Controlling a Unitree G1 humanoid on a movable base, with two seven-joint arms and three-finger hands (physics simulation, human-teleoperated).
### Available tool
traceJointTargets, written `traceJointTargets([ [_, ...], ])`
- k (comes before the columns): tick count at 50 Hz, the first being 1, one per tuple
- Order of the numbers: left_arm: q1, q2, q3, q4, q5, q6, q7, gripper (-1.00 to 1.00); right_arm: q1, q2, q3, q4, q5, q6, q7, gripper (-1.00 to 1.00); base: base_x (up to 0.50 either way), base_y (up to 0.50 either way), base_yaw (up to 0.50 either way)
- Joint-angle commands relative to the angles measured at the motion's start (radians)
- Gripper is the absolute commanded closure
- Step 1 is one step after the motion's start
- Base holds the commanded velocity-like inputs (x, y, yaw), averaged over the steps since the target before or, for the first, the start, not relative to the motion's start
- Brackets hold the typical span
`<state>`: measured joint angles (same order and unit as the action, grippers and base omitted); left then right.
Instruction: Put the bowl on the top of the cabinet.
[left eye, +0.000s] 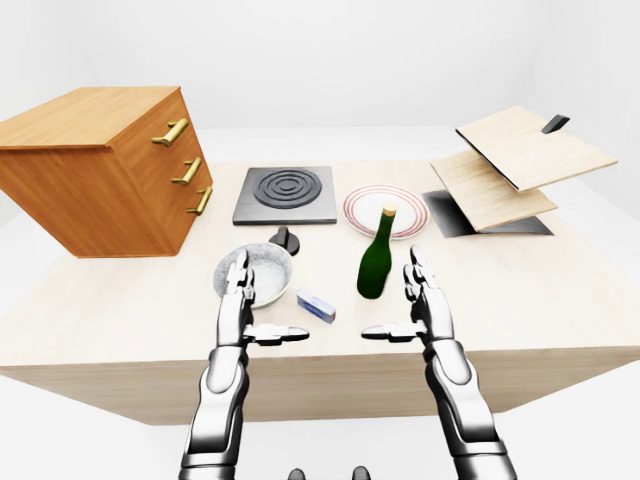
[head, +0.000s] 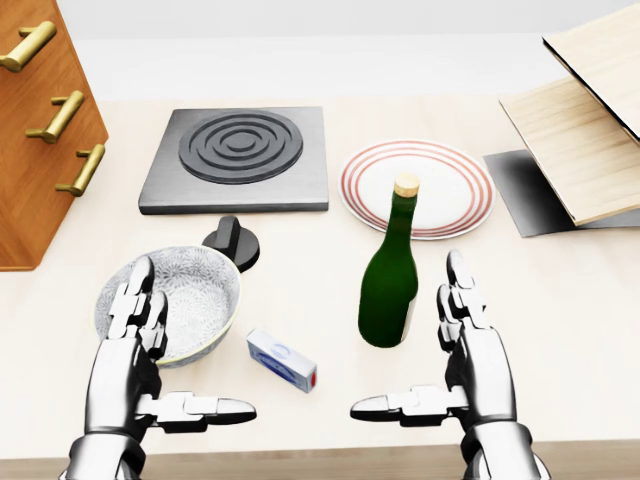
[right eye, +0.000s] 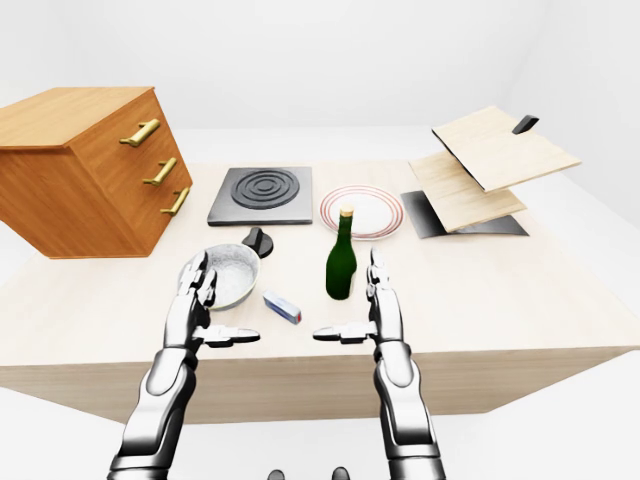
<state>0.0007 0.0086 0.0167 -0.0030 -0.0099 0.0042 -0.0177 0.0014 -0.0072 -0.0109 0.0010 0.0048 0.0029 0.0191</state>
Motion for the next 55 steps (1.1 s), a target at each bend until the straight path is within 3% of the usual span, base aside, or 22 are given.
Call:
traceJointTargets([
  [1,0.004,0.014,0.028,-0.008,-0.016,0.007,-0.031,-1.0,0.006,-0.01,-0.014,0.003,0.003,0.002,0.033,-1.0,0.0,0.0,0.0],
  [9,0.01,0.013,0.028,-0.03,-0.015,0.018,-0.029,-1.0,0.01,-0.009,-0.012,-0.009,-0.003,0.001,0.033,-1.0,0.0,0.0,0.0],
  [11,0.014,0.012,0.027,-0.039,-0.012,0.011,-0.028,-1.0,0.018,-0.009,-0.008,-0.026,-0.014,-0.022,0.032,-1.0,0.0,0.0,0.0],
  [13,0.02,0.011,0.026,-0.055,-0.008,-0.012,-0.027,-1.0,0.036,-0.009,0.001,-0.078,-0.034,-0.034,0.03,-1.0,0.0,0.0,0.0],
  [15,0.037,0.008,0.028,-0.124,-0.005,-0.052,-0.019,-1.0,0.061,-0.007,0.009,-0.173,-0.046,-0.079,0.033,-1.0,0.0,0.0,0.0],
  [17,0.051,0.003,0.04,-0.231,-0.021,-0.091,-0.01,-1.0,0.08,-0.005,0.011,-0.262,-0.054,-0.09,0.033,-1.0,0.0,0.0,0.0],
  [21,0.077,-0.002,0.05,-0.353,-0.019,-0.091,0.01,-1.0,0.121,-0.005,0.017,-0.313,-0.086,-0.09,0.034,-1.0,0.0,0.0,0.0],
  [22,0.084,-0.004,0.055,-0.381,-0.018,-0.091,0.017,-1.0,0.121,-0.006,0.018,-0.408,-0.088,-0.09,0.042,-1.0,0.0,0.0,0.0],
  [31,0.109,-0.009,0.09,-0.495,0.015,-0.091,0.063,-1.0,0.158,0.003,0.027,-0.532,-0.188,-0.09,0.024,-1.0,0.0,0.0,0.0],
  [38,0.106,-0.008,0.095,-0.494,0.022,-0.091,0.064,-1.0,0.143,0.003,0.034,-0.558,-0.199,-0.09,0.019,-1.0,0.0,0.0,0.0],
  [39,0.108,-0.013,0.082,-0.466,0.034,-0.091,0.064,-1.0,0.135,-0.011,0.015,-0.472,-0.179,-0.09,0.023,-1.0,0.0,0.5,0.0],
  [55,0.103,-0.004,0.096,-0.473,0.019,-0.091,0.057,-1.0,0.155,0.0,0.035,-0.52,-0.2,-0.09,0.02,-1.0,0.0,0.5,0.0],
])
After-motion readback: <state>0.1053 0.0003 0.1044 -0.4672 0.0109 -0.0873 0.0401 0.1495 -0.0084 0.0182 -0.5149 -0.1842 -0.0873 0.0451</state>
